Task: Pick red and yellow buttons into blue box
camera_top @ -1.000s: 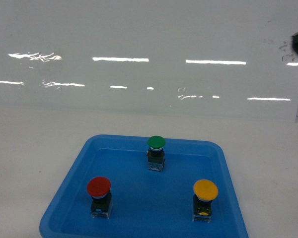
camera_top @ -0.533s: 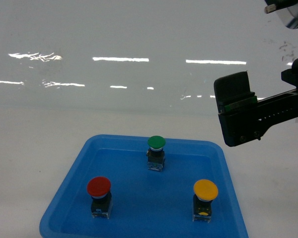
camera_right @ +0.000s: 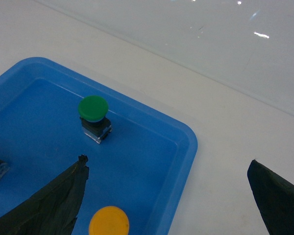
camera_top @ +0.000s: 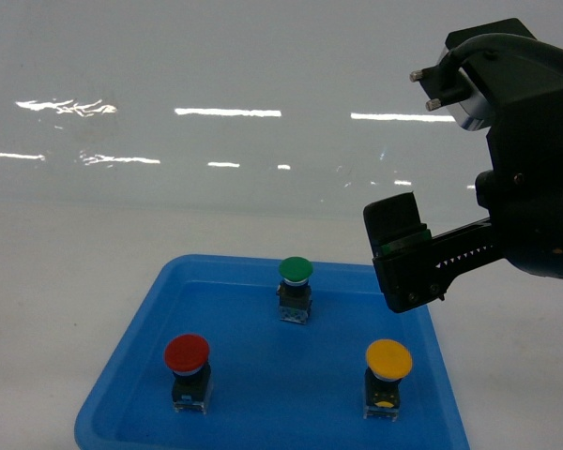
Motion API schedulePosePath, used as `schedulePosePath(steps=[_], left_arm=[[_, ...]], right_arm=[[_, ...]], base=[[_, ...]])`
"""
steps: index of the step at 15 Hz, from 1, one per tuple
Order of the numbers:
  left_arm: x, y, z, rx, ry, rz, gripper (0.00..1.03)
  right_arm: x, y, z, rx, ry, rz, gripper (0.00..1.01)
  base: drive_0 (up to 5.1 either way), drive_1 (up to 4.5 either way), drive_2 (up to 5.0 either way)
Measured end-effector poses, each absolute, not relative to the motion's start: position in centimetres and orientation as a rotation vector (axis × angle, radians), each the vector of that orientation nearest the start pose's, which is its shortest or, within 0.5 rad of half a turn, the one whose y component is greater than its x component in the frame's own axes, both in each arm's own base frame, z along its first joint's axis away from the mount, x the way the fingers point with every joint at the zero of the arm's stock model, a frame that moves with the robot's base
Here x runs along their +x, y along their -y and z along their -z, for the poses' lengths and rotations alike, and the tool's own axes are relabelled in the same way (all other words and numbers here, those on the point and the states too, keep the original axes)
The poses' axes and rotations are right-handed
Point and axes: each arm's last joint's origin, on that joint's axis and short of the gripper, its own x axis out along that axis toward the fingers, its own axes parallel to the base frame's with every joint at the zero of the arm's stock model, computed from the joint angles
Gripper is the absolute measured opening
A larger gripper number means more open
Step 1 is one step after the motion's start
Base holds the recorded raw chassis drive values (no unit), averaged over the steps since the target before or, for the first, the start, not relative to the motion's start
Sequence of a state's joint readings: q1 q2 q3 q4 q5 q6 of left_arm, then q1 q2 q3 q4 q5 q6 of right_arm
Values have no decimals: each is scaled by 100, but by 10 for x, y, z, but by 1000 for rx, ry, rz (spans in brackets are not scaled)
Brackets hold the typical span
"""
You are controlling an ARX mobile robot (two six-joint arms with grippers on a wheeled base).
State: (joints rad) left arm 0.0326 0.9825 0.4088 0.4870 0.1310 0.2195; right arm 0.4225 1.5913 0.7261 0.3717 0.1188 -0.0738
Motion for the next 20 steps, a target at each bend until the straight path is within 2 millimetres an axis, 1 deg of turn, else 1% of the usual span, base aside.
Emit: schedulePosePath(steps=[2, 3, 4, 5, 11, 15, 17, 20], left_arm=[[208, -3, -232, 212, -75, 108, 98], [208, -3, -232, 212, -75, 107, 98], [208, -3, -232, 212, -75, 107, 98], [208, -3, -232, 212, -75, 107, 98], [208, -3, -232, 213, -75, 107, 98], [208, -3, -232, 214, -75, 107, 98], [208, -3, -232, 216, -75, 107, 98], [208, -3, -232, 219, -75, 107, 98]], right_arm=[[287, -125, -161, -195, -484, -321, 98], [283, -127, -148, -182, -517, -350, 98], [272, -146, -131, -154, -550, -432, 98], [270, -151, -121, -154, -570, -438, 98], [268, -150, -103, -134, -602, -413, 98], [261, -146, -87, -118, -634, -399, 98], [261, -140, -80, -110, -655, -383, 98], [265, -133, -76, -101, -653, -357, 98]], base=[[0, 0, 0], [0, 0, 0], [0, 0, 0], [0, 0, 0], [0, 0, 0], [0, 0, 0], [0, 0, 0], [0, 0, 0]])
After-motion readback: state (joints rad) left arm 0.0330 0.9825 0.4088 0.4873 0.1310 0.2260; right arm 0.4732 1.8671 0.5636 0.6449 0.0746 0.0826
